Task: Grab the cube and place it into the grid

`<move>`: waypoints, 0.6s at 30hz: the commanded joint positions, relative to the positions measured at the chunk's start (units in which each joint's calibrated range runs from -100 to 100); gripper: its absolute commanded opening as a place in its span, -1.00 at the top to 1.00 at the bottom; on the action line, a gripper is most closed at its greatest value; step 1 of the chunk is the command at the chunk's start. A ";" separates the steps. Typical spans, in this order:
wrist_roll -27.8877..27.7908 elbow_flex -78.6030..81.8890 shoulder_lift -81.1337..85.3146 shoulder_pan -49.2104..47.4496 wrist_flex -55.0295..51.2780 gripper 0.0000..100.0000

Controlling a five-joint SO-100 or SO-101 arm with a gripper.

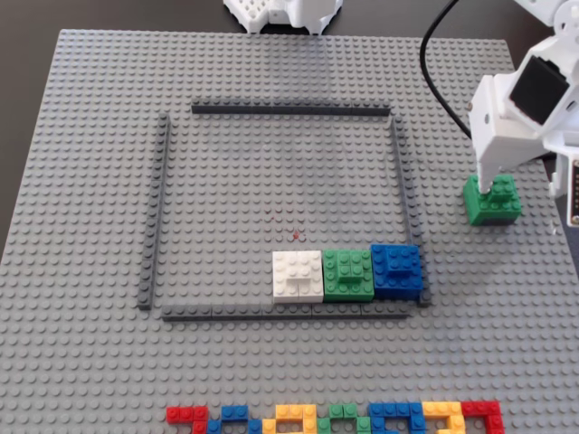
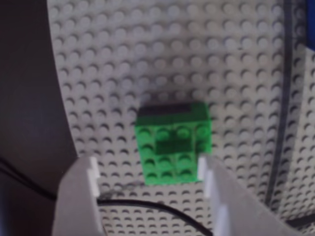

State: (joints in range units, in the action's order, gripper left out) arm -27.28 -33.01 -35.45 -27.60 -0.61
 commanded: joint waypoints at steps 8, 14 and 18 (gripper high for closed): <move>-0.93 0.34 0.80 0.45 -0.51 0.63; -0.78 0.70 0.80 0.30 -0.56 0.76; -0.78 0.70 0.80 0.30 -0.56 0.79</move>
State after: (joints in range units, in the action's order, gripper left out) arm -28.11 -32.22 -35.37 -27.60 -0.90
